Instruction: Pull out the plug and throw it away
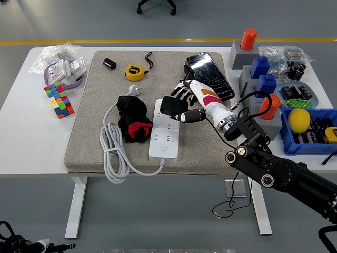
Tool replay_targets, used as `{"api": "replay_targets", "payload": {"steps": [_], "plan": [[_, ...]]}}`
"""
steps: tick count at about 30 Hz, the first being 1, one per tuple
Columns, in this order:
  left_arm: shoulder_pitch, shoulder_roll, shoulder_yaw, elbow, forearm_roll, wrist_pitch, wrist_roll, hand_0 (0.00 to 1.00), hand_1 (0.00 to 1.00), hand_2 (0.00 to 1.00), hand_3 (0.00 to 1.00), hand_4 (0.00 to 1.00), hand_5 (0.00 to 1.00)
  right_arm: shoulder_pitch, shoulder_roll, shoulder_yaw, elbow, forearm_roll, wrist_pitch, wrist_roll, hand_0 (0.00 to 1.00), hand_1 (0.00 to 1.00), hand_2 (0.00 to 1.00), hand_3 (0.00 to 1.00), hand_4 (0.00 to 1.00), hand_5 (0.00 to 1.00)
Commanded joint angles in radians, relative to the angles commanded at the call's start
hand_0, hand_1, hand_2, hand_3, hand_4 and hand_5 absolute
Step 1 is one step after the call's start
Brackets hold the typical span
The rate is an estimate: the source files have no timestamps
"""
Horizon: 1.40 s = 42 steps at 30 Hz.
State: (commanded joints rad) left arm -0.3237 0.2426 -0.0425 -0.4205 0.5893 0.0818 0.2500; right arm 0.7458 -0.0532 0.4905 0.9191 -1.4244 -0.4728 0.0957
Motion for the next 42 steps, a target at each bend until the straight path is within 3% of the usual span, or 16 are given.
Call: {"api": "replay_targets", "payload": {"steps": [6,7,18,19,24,25,30,31,42], "plan": [[0.0,0.0,0.004,0.001,-0.008,0.002,-0.003,0.534,0.664,0.693,0.67,0.836,0.701,-0.043,-0.038,0.037,0.002,-0.038,0.052,-0.016,0.309,0.302,0.399,0.533,0.975,0.002],[0.0,-0.001,0.003,0.001,-0.007,0.002,-0.003,0.534,0.664,0.693,0.669,0.835,0.7,-0.047,-0.041,0.043,0.0,-0.038,0.055,-0.017,0.321,0.359,0.423,0.538,0.984,0.002],[0.0,-0.002,0.001,0.0,-0.001,0.0,-0.001,0.534,0.664,0.693,0.669,0.835,0.701,-0.087,-0.062,0.109,-0.02,-0.083,0.085,-0.042,0.338,0.4,0.435,0.542,0.985,0.002],[0.001,-0.002,0.0,-0.001,0.0,0.0,0.0,0.533,0.664,0.693,0.669,0.835,0.701,-0.092,-0.063,0.114,-0.024,-0.092,0.093,-0.048,0.439,0.475,0.48,0.548,0.982,0.002],[0.003,-0.003,-0.003,0.0,0.005,-0.002,0.002,0.533,0.664,0.693,0.669,0.835,0.701,-0.099,-0.064,0.122,-0.043,-0.109,0.108,-0.059,0.439,0.475,0.48,0.548,0.982,0.002],[0.004,-0.003,-0.003,0.0,0.005,-0.002,0.002,0.533,0.664,0.692,0.669,0.835,0.699,-0.1,-0.064,0.123,-0.044,-0.108,0.11,-0.059,0.53,0.528,0.519,0.547,0.998,0.06],[0.001,-0.003,-0.003,-0.001,0.006,-0.002,0.001,0.533,0.664,0.692,0.669,0.835,0.699,-0.101,-0.064,0.132,-0.044,-0.105,0.116,-0.051,0.53,0.528,0.519,0.547,0.998,0.06],[0.001,-0.003,-0.002,-0.001,0.004,-0.002,0.0,0.534,0.664,0.693,0.669,0.835,0.7,-0.101,-0.063,0.133,-0.044,-0.104,0.111,-0.047,0.539,0.572,0.539,0.569,0.998,0.188],[0.005,-0.006,0.003,0.001,-0.007,0.0,-0.002,0.534,0.664,0.693,0.669,0.835,0.7,-0.101,-0.061,0.146,-0.038,-0.104,0.127,-0.058,0.566,0.601,0.583,0.617,0.998,0.24]]}}
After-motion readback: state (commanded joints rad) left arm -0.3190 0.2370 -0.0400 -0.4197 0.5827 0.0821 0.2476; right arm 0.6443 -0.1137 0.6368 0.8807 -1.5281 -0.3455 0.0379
